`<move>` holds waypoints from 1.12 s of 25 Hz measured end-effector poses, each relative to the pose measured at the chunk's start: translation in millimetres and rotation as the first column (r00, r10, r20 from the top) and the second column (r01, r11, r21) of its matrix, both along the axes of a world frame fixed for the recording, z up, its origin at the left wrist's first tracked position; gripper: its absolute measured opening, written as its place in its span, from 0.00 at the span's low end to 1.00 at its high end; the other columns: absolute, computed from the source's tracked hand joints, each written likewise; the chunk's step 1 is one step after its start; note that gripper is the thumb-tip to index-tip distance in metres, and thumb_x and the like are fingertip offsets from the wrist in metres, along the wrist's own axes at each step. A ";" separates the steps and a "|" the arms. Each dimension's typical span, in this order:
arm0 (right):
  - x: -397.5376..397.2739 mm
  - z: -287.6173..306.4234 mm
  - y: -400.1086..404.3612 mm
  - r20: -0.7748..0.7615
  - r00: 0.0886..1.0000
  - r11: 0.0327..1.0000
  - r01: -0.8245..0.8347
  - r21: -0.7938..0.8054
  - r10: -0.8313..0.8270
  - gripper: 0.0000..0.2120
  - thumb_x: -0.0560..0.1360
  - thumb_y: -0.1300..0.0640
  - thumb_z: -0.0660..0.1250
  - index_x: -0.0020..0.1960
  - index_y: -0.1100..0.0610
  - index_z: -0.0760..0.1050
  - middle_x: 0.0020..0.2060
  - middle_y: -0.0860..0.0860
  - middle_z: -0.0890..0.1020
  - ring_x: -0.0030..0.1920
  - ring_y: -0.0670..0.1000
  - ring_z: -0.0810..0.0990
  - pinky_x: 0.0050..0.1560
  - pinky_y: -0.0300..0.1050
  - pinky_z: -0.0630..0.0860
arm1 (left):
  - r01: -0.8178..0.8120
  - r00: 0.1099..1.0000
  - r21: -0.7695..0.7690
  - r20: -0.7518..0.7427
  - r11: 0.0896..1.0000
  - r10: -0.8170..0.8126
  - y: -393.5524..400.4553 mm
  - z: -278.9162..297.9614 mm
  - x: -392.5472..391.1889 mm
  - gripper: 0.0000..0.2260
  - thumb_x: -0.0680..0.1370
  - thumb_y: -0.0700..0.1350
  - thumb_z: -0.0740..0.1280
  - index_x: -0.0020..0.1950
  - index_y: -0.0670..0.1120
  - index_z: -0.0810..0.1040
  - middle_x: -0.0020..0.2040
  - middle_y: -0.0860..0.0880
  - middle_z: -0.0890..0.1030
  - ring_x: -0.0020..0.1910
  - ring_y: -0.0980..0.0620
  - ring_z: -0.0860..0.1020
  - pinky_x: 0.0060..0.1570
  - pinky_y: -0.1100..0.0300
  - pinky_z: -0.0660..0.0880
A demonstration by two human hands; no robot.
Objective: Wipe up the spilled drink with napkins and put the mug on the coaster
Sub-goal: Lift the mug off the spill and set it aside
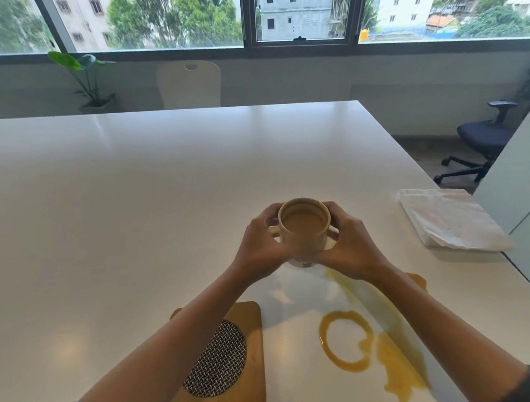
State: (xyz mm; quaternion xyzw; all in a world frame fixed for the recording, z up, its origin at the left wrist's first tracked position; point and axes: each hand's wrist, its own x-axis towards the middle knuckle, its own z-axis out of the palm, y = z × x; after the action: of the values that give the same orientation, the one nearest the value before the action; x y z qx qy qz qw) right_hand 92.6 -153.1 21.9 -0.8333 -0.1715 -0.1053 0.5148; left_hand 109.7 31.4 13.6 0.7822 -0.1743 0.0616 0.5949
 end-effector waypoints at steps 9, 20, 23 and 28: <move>44.5 -21.9 18.9 -0.026 1.000 0.999 -0.016 -0.031 0.016 0.36 0.59 0.55 0.82 0.63 0.56 0.73 0.54 0.48 0.82 0.55 0.47 0.82 0.53 0.43 0.81 | -0.094 0.993 0.030 -0.062 0.995 0.096 16.7 -13.7 28.8 0.33 0.59 0.53 0.86 0.61 0.49 0.80 0.54 0.54 0.85 0.56 0.56 0.82 0.55 0.50 0.82; 49.1 -36.1 23.7 -0.052 0.998 0.999 -0.035 -0.039 0.033 0.37 0.59 0.54 0.83 0.64 0.55 0.72 0.54 0.48 0.82 0.55 0.46 0.81 0.53 0.44 0.81 | -0.121 0.990 0.041 -0.070 0.992 0.123 19.7 -22.8 28.8 0.34 0.58 0.54 0.86 0.61 0.51 0.80 0.54 0.55 0.85 0.56 0.56 0.82 0.55 0.51 0.81; 50.4 -36.3 22.6 -0.071 0.997 0.997 -0.046 -0.063 0.042 0.37 0.59 0.51 0.81 0.65 0.55 0.71 0.54 0.48 0.81 0.55 0.47 0.81 0.54 0.50 0.81 | -0.117 0.989 0.075 -0.080 0.990 0.123 20.0 -21.6 30.7 0.33 0.58 0.55 0.85 0.60 0.51 0.80 0.53 0.55 0.85 0.56 0.57 0.82 0.55 0.48 0.81; 43.9 -35.1 16.2 -0.059 0.997 0.984 -0.053 -0.168 0.043 0.43 0.61 0.42 0.80 0.71 0.52 0.66 0.63 0.47 0.77 0.62 0.46 0.76 0.63 0.49 0.76 | -0.165 0.985 0.173 -0.012 0.971 0.169 18.0 -18.4 24.7 0.39 0.59 0.61 0.82 0.67 0.52 0.75 0.61 0.56 0.81 0.63 0.56 0.77 0.63 0.47 0.76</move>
State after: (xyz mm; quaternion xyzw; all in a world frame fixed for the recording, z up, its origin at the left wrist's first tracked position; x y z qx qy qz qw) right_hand 136.5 -136.9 -13.2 -0.8723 -0.1856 -0.0547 0.4491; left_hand 134.4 49.3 -4.8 0.8432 -0.1047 0.0860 0.5203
